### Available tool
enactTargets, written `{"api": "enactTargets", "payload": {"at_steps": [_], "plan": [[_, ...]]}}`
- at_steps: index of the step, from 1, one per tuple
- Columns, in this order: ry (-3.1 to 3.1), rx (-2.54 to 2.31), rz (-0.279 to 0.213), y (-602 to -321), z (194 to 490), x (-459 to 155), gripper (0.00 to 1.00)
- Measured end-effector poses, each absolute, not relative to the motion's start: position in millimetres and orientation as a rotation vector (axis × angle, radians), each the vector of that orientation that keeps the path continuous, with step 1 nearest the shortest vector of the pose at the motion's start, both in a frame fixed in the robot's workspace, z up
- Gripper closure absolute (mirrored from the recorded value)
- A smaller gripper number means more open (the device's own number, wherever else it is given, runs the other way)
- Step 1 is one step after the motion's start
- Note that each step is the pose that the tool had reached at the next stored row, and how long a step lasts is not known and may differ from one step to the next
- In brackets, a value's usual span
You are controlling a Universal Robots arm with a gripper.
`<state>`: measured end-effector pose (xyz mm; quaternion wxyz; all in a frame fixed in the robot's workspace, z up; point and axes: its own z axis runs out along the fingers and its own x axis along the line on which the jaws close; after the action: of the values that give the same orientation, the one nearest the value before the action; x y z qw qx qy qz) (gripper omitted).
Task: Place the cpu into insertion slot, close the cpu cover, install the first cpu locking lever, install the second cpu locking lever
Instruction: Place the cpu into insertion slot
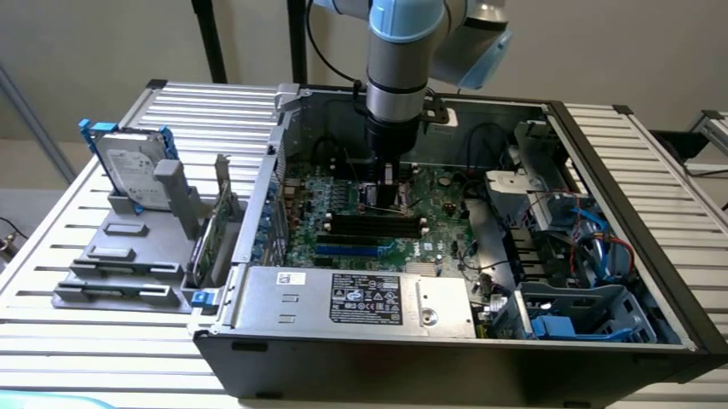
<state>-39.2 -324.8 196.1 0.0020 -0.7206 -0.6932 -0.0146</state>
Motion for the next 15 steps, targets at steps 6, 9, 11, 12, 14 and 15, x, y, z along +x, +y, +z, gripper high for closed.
{"api": "enactTargets", "payload": {"at_steps": [6, 9, 11, 12, 14, 15], "plan": [[-2.175, -2.261, -0.046, -325, 198, -39, 0.38], [-2.175, -2.261, -0.046, -325, 204, -39, 0.38], [-2.175, -2.261, -0.046, -325, 208, -40, 0.38], [-2.175, -2.261, -0.046, -325, 210, -41, 0.38], [-2.175, -2.261, -0.046, -325, 214, -43, 0.46], [-2.175, -2.261, -0.046, -325, 216, -44, 0.53]]}}
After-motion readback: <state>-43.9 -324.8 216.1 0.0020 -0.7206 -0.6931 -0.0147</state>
